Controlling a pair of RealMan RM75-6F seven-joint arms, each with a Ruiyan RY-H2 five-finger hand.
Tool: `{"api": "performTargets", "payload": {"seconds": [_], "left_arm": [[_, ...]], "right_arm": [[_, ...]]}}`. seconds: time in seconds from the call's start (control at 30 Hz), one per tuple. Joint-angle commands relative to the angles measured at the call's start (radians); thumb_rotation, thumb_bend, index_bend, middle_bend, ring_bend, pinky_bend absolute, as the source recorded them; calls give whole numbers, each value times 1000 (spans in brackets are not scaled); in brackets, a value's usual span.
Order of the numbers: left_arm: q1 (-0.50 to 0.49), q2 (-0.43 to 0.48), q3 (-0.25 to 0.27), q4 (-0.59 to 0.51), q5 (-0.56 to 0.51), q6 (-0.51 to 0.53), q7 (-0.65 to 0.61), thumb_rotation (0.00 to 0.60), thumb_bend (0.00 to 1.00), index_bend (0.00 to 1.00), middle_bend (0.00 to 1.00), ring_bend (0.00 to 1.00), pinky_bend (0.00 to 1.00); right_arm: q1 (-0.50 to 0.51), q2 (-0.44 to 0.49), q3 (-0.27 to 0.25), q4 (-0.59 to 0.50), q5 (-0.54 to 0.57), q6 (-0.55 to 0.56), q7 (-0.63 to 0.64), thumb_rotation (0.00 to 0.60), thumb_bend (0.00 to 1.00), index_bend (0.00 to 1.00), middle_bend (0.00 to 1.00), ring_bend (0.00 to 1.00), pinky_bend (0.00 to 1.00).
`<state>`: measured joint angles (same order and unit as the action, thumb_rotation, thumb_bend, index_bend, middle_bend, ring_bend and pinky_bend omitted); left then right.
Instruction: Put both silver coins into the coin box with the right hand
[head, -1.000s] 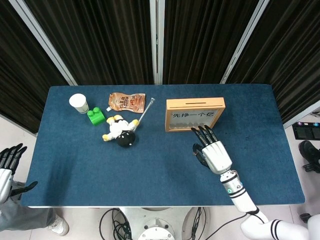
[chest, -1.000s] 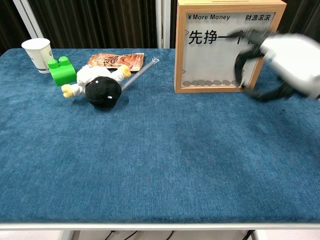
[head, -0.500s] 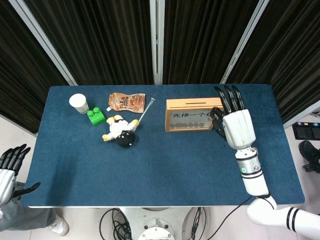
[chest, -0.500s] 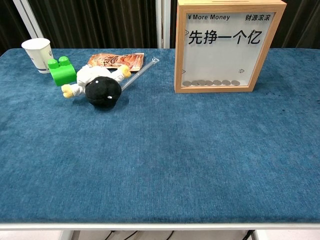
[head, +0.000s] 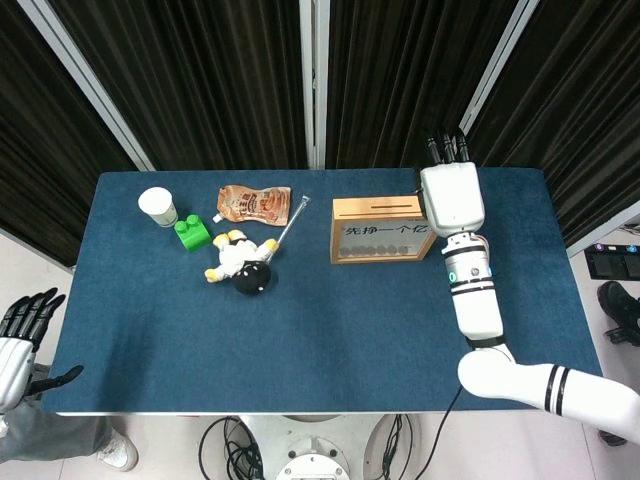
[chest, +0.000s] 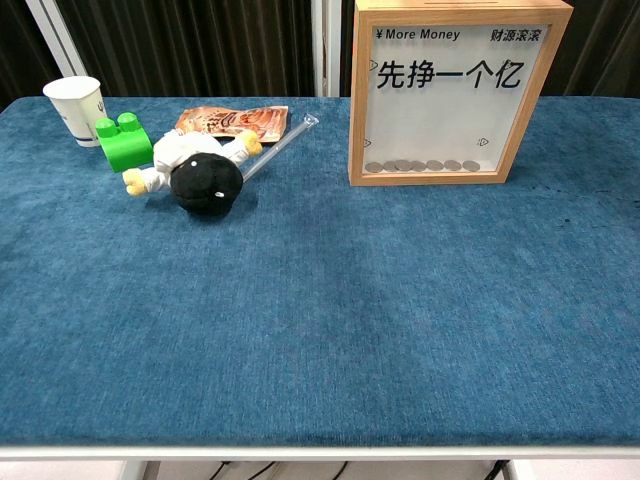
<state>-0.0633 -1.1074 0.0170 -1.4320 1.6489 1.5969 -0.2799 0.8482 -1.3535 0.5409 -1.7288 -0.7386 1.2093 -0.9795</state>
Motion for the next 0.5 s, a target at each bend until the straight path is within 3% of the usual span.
{"api": "performTargets", "payload": {"seconds": [0.03, 0.5], "left_arm": [[0, 1, 0, 0, -1, -1, 0, 600, 58, 57, 7, 0, 0], [-1, 2, -5, 14, -8, 5, -29, 600, 58, 56, 7, 0, 0]], "right_arm": [[130, -12, 9, -19, 218, 28, -194, 600, 379, 759, 77, 0, 0], [219, -44, -73, 38, 367, 74, -223, 600, 379, 758, 66, 0, 0]]}}
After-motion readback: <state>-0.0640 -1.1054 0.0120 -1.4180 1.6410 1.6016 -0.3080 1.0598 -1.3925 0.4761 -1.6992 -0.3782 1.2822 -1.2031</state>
